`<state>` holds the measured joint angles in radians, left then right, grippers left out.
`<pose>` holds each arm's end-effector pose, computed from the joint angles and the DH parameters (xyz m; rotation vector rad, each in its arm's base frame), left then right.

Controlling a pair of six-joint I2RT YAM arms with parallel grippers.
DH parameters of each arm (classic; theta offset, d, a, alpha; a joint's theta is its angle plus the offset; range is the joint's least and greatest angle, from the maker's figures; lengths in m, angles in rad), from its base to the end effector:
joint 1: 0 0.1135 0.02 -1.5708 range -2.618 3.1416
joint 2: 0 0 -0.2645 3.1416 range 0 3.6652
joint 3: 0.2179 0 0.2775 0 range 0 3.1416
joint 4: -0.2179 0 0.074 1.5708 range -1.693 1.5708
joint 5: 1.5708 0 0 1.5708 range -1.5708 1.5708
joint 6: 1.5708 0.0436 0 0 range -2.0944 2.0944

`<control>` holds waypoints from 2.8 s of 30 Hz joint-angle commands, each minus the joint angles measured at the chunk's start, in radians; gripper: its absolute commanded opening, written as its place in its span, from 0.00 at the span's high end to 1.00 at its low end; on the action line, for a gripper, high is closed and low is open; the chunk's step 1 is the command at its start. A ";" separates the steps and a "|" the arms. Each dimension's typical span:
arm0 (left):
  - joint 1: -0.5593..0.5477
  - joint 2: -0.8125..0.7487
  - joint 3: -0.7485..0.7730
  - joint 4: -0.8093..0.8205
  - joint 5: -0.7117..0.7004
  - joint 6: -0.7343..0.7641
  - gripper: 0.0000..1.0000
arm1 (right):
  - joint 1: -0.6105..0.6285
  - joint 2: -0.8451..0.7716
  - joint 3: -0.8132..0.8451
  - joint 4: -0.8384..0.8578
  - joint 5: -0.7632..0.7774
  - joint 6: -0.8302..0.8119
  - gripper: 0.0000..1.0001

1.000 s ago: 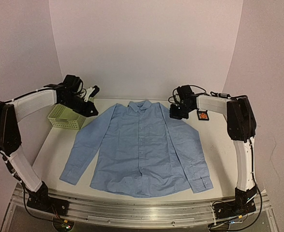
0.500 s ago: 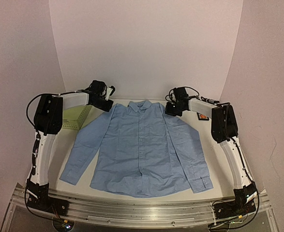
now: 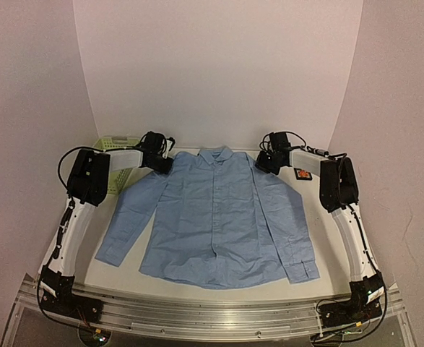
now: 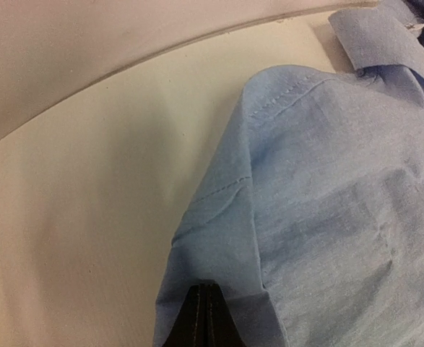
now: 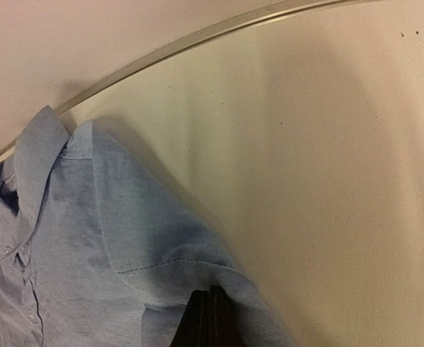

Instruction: Pin the brooch onto the clothing

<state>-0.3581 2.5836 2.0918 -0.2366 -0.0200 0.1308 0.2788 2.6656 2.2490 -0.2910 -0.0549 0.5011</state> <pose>0.5616 -0.2092 0.1002 0.5469 2.2349 -0.0941 0.5920 0.1719 0.1035 0.2283 2.3104 0.4654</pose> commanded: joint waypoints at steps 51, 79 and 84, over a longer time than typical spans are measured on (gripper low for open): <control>-0.114 -0.486 -0.721 -0.016 0.500 0.323 0.87 | 0.888 -0.645 -0.881 -0.018 0.021 -0.442 1.00; -0.100 -0.589 -0.698 -0.083 0.491 0.531 0.79 | 1.002 -0.757 -0.998 -0.150 -0.023 -0.476 1.00; -0.102 -0.750 -0.698 -0.296 0.688 0.724 0.74 | 0.925 -0.849 -0.900 -0.145 -0.095 -0.448 1.00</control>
<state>-0.4636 2.0365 1.3537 -0.3572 0.4734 0.6760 1.2626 1.9339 1.2537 -0.4145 -0.0725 0.0511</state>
